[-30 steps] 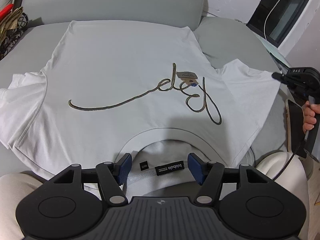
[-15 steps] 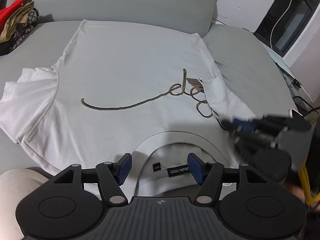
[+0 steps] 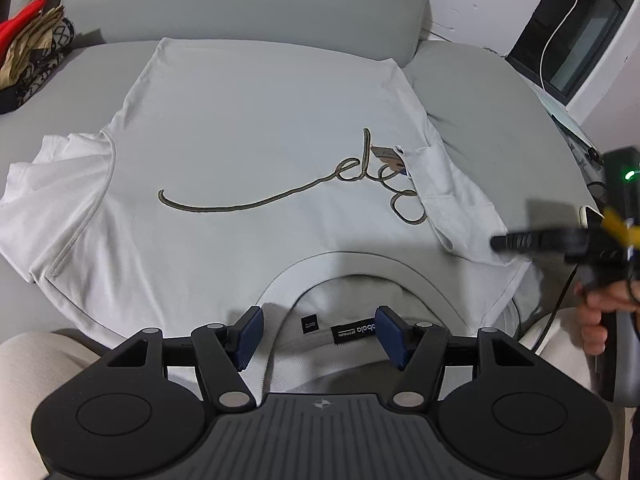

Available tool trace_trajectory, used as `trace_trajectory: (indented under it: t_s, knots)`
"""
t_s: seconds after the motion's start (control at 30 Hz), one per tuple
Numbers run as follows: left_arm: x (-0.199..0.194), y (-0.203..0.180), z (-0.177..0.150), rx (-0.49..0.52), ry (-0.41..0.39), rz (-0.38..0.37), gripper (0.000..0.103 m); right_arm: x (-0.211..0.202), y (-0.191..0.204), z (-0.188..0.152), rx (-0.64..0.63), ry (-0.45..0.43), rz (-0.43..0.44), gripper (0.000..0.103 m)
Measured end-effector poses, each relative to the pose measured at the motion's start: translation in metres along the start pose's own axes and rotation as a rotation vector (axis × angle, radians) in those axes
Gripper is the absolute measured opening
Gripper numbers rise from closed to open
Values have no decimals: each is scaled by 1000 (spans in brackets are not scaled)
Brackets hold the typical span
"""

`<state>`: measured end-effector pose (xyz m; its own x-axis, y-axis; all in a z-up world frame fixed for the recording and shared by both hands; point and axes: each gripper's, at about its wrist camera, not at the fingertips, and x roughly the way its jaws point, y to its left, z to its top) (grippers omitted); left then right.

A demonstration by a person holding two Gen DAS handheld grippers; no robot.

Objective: Fold clothes

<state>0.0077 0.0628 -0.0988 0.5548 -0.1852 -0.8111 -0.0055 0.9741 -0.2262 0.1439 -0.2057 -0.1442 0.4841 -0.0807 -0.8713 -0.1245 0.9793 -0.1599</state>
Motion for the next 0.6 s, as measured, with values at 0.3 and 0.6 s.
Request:
trace_trajectory:
  t_s: [0.3,0.6]
  knots:
    - [5,6,1,-21,11,-1,60,-21,-12,18,203,-140,220,21]
    - [5,14,1,-37,10,5,60,5,17,40,189,-83,373,15]
